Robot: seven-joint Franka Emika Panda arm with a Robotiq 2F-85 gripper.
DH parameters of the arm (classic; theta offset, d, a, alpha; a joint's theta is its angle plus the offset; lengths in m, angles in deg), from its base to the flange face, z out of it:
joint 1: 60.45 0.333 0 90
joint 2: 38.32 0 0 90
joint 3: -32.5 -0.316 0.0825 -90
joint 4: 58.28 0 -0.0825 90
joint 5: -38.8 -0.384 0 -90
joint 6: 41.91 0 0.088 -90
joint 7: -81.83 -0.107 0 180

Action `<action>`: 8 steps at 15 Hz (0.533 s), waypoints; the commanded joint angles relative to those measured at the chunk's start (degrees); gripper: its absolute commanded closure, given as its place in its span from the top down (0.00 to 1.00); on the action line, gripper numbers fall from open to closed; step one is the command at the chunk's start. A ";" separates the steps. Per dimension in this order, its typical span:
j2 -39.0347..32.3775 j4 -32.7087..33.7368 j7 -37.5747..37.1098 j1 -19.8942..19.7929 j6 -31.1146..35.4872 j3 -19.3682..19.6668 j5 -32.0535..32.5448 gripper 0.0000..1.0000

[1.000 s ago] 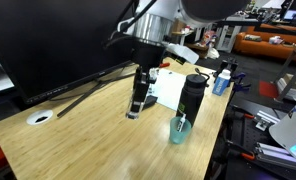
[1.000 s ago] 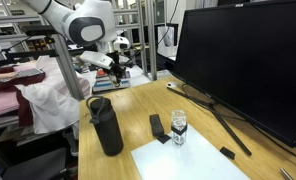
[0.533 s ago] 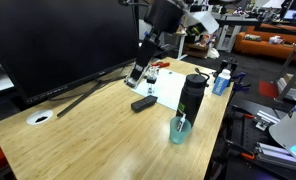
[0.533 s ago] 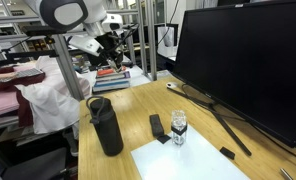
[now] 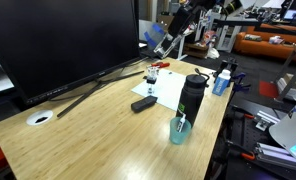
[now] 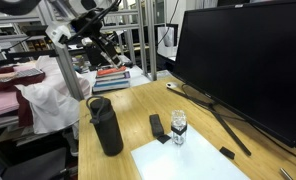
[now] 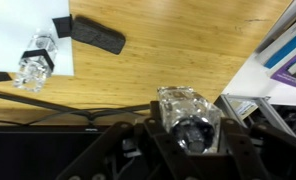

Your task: Move the glass bottle near the blue cup to the right

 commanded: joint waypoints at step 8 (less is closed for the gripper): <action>13.86 -8.62 -15.16 -6.05 1.78 0.35 9.77 0.43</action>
